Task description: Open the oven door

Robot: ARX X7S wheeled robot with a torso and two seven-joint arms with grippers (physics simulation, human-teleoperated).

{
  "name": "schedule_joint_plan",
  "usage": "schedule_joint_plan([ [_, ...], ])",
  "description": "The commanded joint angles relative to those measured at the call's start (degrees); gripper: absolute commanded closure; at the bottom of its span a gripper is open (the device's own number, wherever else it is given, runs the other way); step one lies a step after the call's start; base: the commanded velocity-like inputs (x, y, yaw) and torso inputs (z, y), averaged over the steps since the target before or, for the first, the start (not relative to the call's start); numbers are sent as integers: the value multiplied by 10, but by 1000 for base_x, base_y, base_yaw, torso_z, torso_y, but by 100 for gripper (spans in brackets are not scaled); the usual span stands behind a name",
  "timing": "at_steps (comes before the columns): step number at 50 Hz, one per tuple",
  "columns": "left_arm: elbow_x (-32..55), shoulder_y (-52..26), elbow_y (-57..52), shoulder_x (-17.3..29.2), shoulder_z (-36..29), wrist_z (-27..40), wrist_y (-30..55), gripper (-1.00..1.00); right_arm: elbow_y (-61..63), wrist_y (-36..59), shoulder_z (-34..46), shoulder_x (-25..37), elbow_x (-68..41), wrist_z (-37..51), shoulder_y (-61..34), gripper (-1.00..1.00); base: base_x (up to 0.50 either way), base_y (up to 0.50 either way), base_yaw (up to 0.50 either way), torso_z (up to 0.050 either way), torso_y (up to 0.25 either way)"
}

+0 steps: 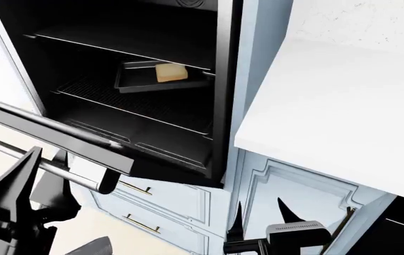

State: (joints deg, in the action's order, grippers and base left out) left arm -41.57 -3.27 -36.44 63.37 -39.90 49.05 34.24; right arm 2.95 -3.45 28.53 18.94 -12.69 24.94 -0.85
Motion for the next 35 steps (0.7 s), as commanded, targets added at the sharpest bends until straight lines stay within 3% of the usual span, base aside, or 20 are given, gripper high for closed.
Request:
schedule_joint_plan([
  [1, -5, 8, 12, 6, 46, 54, 20, 100, -1, 0, 2, 1, 0, 2, 0, -100, 0, 0, 0, 0, 0],
  [35, 6, 87, 34, 14, 50, 135, 20, 100, -5, -4, 8, 2, 2, 5, -1, -100, -1, 1, 3, 1, 2],
])
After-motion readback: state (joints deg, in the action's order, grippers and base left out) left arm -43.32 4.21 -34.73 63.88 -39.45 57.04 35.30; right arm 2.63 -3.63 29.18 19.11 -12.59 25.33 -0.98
